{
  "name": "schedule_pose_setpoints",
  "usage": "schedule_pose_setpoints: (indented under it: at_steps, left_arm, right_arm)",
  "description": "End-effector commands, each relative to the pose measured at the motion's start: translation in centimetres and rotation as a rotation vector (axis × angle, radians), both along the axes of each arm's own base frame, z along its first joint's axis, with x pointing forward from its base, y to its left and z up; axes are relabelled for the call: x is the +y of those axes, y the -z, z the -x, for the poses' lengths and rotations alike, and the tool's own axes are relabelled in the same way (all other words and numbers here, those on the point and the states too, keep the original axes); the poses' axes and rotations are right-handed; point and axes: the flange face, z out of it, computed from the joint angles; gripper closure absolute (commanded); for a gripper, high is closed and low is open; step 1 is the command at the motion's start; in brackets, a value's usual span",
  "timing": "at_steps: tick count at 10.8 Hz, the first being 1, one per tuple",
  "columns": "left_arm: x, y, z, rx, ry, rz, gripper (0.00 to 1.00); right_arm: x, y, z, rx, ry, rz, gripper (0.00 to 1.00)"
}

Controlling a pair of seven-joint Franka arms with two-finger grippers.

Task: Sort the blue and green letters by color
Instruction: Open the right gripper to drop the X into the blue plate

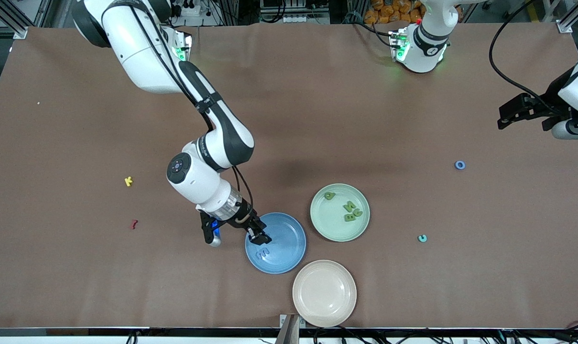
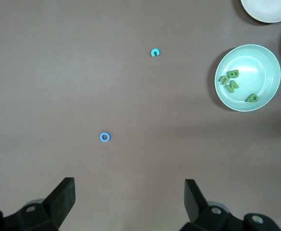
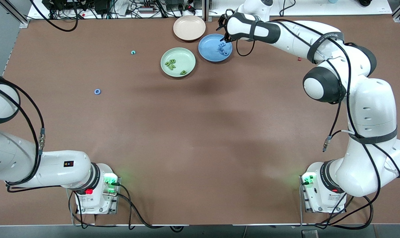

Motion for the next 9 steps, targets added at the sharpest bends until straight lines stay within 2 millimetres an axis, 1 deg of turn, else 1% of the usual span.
schedule_pose_setpoints:
  at_steps: [1,2,4,6,7,8,9]
  left_arm:
    - [0.2,-0.3,-0.1,-0.013,-0.007,0.021,0.00]
    - [0.2,-0.3,-0.2,-0.016,-0.015,0.023,0.00]
    - [0.2,-0.2,-0.2,-0.018,-0.015,0.024,0.00]
    - [0.2,0.0,-0.4,-0.018,-0.015,0.026,0.00]
    - [0.2,0.0,-0.4,-0.018,-0.015,0.026,0.00]
    - [0.2,0.0,-0.4,-0.018,-0.015,0.026,0.00]
    - [0.2,0.1,-0.4,-0.016,-0.015,0.026,0.00]
  right_arm:
    - [0.1,-0.4,-0.7,-0.022,0.002,-0.006,0.00]
    - [-0.3,-0.3,-0.7,-0.043,-0.042,0.035,0.00]
    - [-2.0,0.6,-1.1,-0.033,-0.111,0.105,0.00]
    - [-2.8,0.6,-1.3,-0.039,-0.150,0.138,0.00]
    - [-3.4,0.1,-1.4,-0.037,-0.192,0.154,0.00]
    - [-5.7,0.3,-1.7,-0.010,-0.228,0.181,0.00]
    - [-6.5,0.0,-1.4,-0.014,-0.266,0.201,0.00]
